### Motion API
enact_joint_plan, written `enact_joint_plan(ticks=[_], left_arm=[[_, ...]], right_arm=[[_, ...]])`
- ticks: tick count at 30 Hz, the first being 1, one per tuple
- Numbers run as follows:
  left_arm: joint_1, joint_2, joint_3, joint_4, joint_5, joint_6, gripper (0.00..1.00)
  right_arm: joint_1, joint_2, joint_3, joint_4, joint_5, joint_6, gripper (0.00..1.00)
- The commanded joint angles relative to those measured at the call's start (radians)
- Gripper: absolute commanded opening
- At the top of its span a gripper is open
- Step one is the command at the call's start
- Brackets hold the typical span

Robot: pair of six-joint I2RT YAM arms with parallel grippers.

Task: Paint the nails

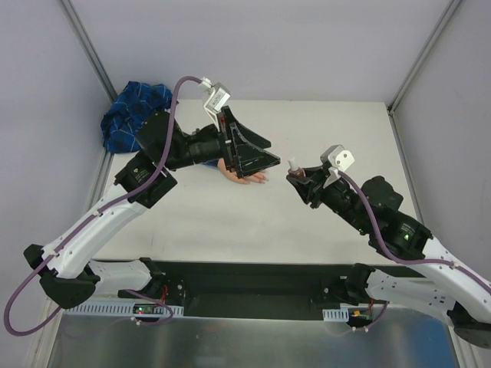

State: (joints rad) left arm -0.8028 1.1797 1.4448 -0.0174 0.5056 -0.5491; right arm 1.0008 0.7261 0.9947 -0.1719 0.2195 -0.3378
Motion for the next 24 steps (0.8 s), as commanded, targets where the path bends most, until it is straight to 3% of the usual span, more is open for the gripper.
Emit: enact_joint_plan(ticks=[1, 5, 12, 24], left_arm=[[0.020, 0.014, -0.096, 0.239, 0.288, -0.087, 0.75], [0.024, 0.020, -0.162, 0.443, 0.378, -0.155, 0.74], [0.025, 0.035, -0.256, 0.643, 0.395, -0.245, 0.70], [0.025, 0.073, -0.222, 0.606, 0.402, -0.225, 0.68]], right_arm=[[-0.034, -0.014, 0.038, 0.009, -0.195, 0.118, 0.00], [-0.065, -0.019, 0.038, 0.032, -0.275, 0.181, 0.01], [-0.090, -0.080, -0.033, 0.100, -0.351, 0.256, 0.00], [-0.113, -0.062, -0.011, 0.087, -0.394, 0.258, 0.00]])
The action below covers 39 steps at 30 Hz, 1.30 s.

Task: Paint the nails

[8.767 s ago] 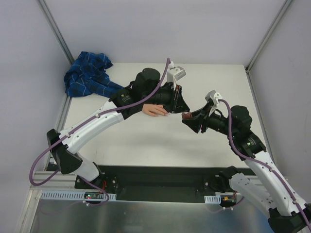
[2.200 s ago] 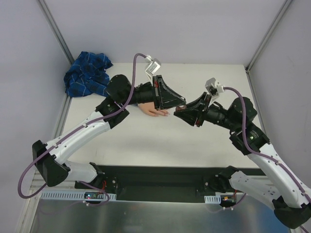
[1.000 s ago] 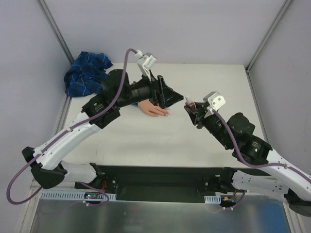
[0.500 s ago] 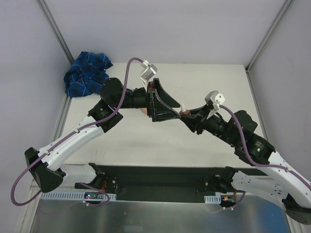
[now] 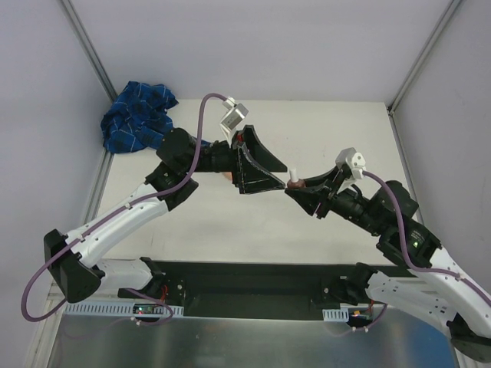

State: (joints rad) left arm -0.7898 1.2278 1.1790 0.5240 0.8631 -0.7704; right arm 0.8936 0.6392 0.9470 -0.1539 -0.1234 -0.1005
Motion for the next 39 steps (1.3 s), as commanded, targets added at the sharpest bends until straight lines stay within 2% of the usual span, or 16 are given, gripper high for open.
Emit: enact_joint_plan(ticks=[1, 7, 10, 11, 16, 20, 21, 23, 24, 25, 26, 27, 29, 30, 33, 39], left_arm=[[0.012, 0.035, 0.048, 0.073, 0.048, -0.012, 0.68], [0.011, 0.065, 0.051, 0.149, 0.065, -0.067, 0.65], [0.011, 0.070, 0.048, 0.154, 0.065, -0.070, 0.59], [0.011, 0.068, 0.048, 0.154, 0.066, -0.072, 0.52], [0.009, 0.081, 0.057, 0.154, 0.063, -0.084, 0.37], [0.000, 0.107, 0.112, 0.038, 0.024, -0.080, 0.07], [-0.008, 0.111, 0.128, -0.004, -0.011, -0.048, 0.00], [-0.025, 0.110, 0.159, -0.187, -0.090, 0.008, 0.00], [-0.064, 0.107, 0.203, -0.265, -0.233, 0.096, 0.00], [-0.093, 0.105, 0.234, -0.465, -0.345, 0.152, 0.00], [-0.138, 0.104, 0.293, -0.546, -0.478, 0.198, 0.00], [-0.217, 0.110, 0.319, -0.624, -0.800, 0.248, 0.00], [-0.267, 0.150, 0.379, -0.747, -1.016, 0.223, 0.00], [-0.273, 0.166, 0.390, -0.765, -1.073, 0.171, 0.00], [-0.279, 0.228, 0.415, -0.794, -1.161, 0.081, 0.00], [-0.278, 0.253, 0.446, -0.782, -1.124, 0.078, 0.00]], right_arm=[[-0.007, 0.031, 0.039, 0.070, -0.059, 0.022, 0.00], [-0.021, 0.036, 0.026, 0.106, -0.064, 0.044, 0.00], [-0.027, 0.031, 0.021, 0.114, -0.062, 0.051, 0.00], [-0.028, 0.031, 0.019, 0.116, -0.062, 0.054, 0.00], [-0.033, 0.033, 0.024, 0.120, -0.050, 0.056, 0.00], [-0.033, 0.053, 0.029, 0.117, -0.024, 0.053, 0.00], [-0.035, 0.057, 0.032, 0.113, 0.000, 0.051, 0.00], [-0.035, 0.079, 0.045, 0.100, 0.025, 0.035, 0.00], [-0.033, 0.091, 0.056, 0.074, 0.060, 0.028, 0.00], [-0.025, 0.105, 0.067, 0.059, 0.095, -0.011, 0.00], [-0.006, 0.134, 0.094, 0.041, 0.169, -0.045, 0.00], [0.090, 0.151, 0.102, 0.021, 0.414, -0.091, 0.00], [0.215, 0.233, 0.127, 0.046, 0.705, -0.276, 0.00], [0.282, 0.267, 0.139, 0.092, 0.913, -0.327, 0.00], [0.307, 0.355, 0.161, 0.178, 1.033, -0.418, 0.00], [0.298, 0.333, 0.138, 0.188, 0.852, -0.418, 0.00]])
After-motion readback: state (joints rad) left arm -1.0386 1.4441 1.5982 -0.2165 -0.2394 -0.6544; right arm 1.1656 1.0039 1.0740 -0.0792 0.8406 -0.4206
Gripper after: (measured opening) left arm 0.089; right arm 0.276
